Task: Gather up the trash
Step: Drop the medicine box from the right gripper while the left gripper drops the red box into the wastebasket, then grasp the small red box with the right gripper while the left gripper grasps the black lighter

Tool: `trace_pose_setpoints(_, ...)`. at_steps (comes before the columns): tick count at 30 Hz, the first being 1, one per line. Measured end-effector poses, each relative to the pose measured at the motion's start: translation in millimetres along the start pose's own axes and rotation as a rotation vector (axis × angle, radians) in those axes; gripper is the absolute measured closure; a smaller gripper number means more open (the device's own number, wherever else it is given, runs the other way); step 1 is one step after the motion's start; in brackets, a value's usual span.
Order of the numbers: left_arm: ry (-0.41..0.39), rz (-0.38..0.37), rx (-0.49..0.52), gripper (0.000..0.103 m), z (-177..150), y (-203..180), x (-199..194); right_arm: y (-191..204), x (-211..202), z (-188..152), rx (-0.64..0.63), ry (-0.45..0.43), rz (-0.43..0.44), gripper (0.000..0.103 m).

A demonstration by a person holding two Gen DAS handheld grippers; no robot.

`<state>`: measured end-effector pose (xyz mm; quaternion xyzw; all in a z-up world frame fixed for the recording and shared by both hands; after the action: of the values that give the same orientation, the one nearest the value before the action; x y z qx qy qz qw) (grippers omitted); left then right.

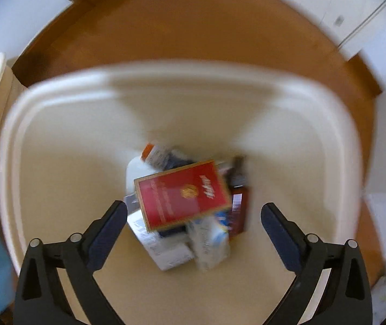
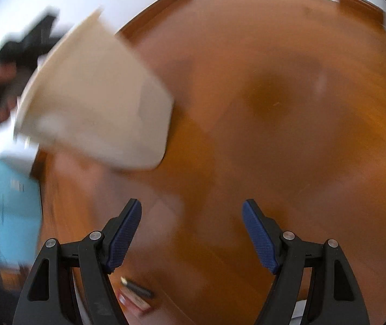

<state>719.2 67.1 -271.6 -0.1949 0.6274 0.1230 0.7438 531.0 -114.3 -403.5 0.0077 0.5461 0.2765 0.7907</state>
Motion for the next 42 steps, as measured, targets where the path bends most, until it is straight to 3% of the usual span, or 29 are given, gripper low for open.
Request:
trace_pose_setpoints(4, -0.186, -0.17, 0.005, 0.001, -58, 19, -81, 47, 29, -21, -0.302, 0.077, 0.064, 0.024)
trace_pose_setpoints(6, -0.238, -0.18, -0.01, 0.0, -105, 42, -103, 80, 46, -38, -0.49, 0.13, 0.132, 0.024)
trace_pose_setpoints(8, -0.241, -0.17, -0.069, 0.0, -147, 71, -104, 109, 55, -54, -0.624, 0.156, 0.202, 0.024)
trace_pose_setpoints(11, -0.219, -0.092, -0.211, 0.0, -210, 110, -85, 137, 68, -70, -0.739, 0.173, 0.226, 0.025)
trace_pose_setpoints(16, -0.015, 0.031, -0.504, 0.001, -294, 165, -4, 189, 65, -99, -0.926, 0.131, 0.246, 0.027)
trace_pose_setpoints(19, 0.033, 0.098, -0.548, 0.0, -328, 190, 22, 221, 67, -143, -1.132, 0.15, 0.222, 0.029)
trace_pose_setpoints(21, 0.06, 0.12, -0.518, 0.001, -337, 193, 38, 237, 79, -170, -1.253, 0.177, 0.181, 0.041)
trace_pose_setpoints(23, 0.083, 0.132, -0.485, 0.0, -344, 193, 48, 242, 82, -182, -1.293, 0.177, 0.165, 0.051)
trace_pose_setpoints(29, 0.116, 0.126, -0.423, 0.001, -356, 189, 67, 247, 103, -190, -1.343, 0.185, 0.068, 0.054)
trace_pose_setpoints(32, 0.124, 0.126, -0.411, 0.001, -357, 187, 69, 241, 115, -193, -1.314, 0.252, 0.061, 0.058)
trace_pose_setpoints(33, 0.127, 0.124, -0.41, 0.001, -358, 189, 70, 239, 115, -192, -1.302, 0.253, 0.069, 0.059)
trace_pose_setpoints(35, 0.137, 0.116, -0.403, 0.001, -356, 186, 75, 233, 115, -193, -1.279, 0.257, 0.085, 0.073)
trace_pose_setpoints(37, 0.16, 0.086, -0.388, 0.001, -353, 183, 81, 229, 113, -191, -1.261, 0.25, 0.095, 0.074)
trace_pose_setpoints(40, 0.173, 0.045, -0.425, 0.001, -352, 180, 92, 213, 100, -177, -1.177, 0.245, 0.109, 0.074)
trace_pose_setpoints(42, 0.197, -0.049, -0.57, 0.001, -354, 182, 101, 186, 77, -157, -1.023, 0.231, 0.107, 0.074)
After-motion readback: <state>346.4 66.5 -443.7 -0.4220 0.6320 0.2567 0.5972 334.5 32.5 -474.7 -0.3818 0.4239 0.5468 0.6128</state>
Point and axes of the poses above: each gripper's, at about its wrist camera, not at the fingertips, and x roughly the way its jaws point, y to its left, z to its top, the point moved 1 cm from there along x, roughly the way its jaws point, and after that the axes turned 15 degrees about -x, right-handed, at the moved point
